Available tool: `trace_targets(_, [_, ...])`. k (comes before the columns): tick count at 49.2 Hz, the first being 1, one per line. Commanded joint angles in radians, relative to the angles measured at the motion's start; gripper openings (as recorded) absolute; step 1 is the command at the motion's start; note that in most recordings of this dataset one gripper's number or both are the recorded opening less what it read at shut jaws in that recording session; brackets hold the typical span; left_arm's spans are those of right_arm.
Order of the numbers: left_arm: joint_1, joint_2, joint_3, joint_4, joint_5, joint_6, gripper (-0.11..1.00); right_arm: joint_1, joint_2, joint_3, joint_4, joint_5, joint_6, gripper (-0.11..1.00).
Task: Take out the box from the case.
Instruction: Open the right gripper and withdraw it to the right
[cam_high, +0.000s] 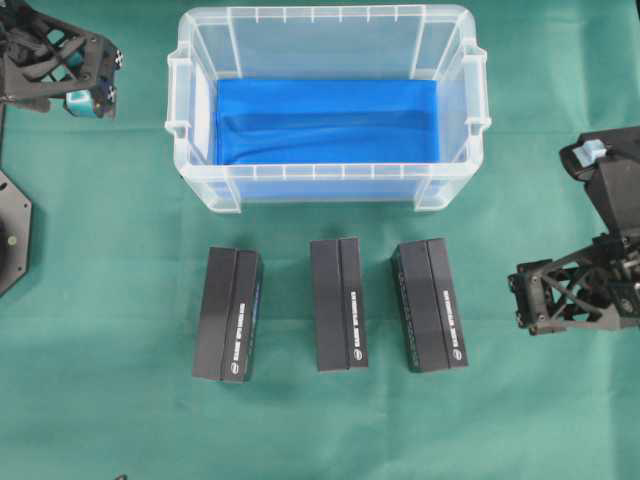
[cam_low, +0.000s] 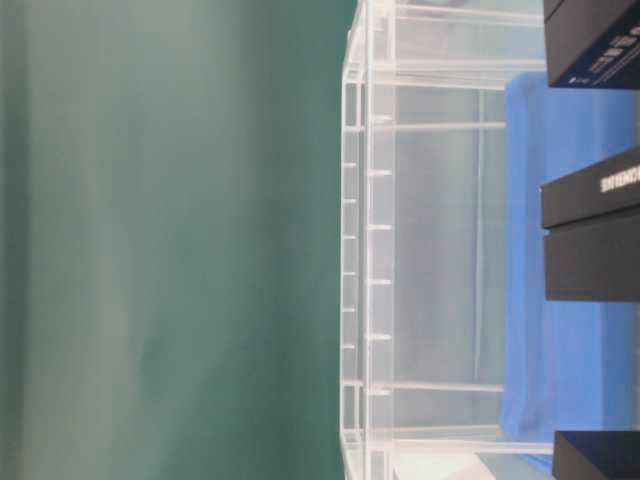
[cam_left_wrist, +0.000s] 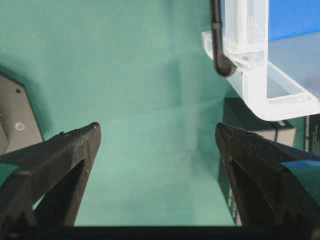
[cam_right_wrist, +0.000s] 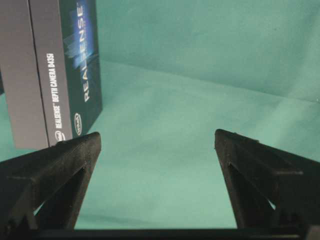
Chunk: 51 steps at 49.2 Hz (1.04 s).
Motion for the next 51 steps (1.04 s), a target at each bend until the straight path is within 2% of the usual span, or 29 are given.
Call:
trace_targets(1, [-0.003,-0.003,-0.026,0.003,-0.002,-0.003,0.98,0.003,-0.014,-0.015,-0.003,0.002,-0.002,0.93])
trace_targets(13, [-0.003,-0.003,-0.026,0.002,-0.002,-0.002,0.98,0.003,-0.014,-0.025,-0.003,0.003,-0.002,0.93])
trace_targets(20, [-0.006,-0.003,-0.025,0.002,-0.003,-0.002,0.98,0.003,-0.02,-0.066,-0.003,0.017,-0.002,0.93])
trace_targets(37, [-0.021,-0.003,-0.026,0.002,-0.002,-0.003,0.98,0.008,-0.02,-0.272,-0.003,0.265,-0.008,0.93])
trace_targets(51, [-0.037,-0.005,-0.023,0.003,-0.002,-0.029,0.98,0.008,-0.014,-0.288,-0.009,0.302,-0.032,0.93])
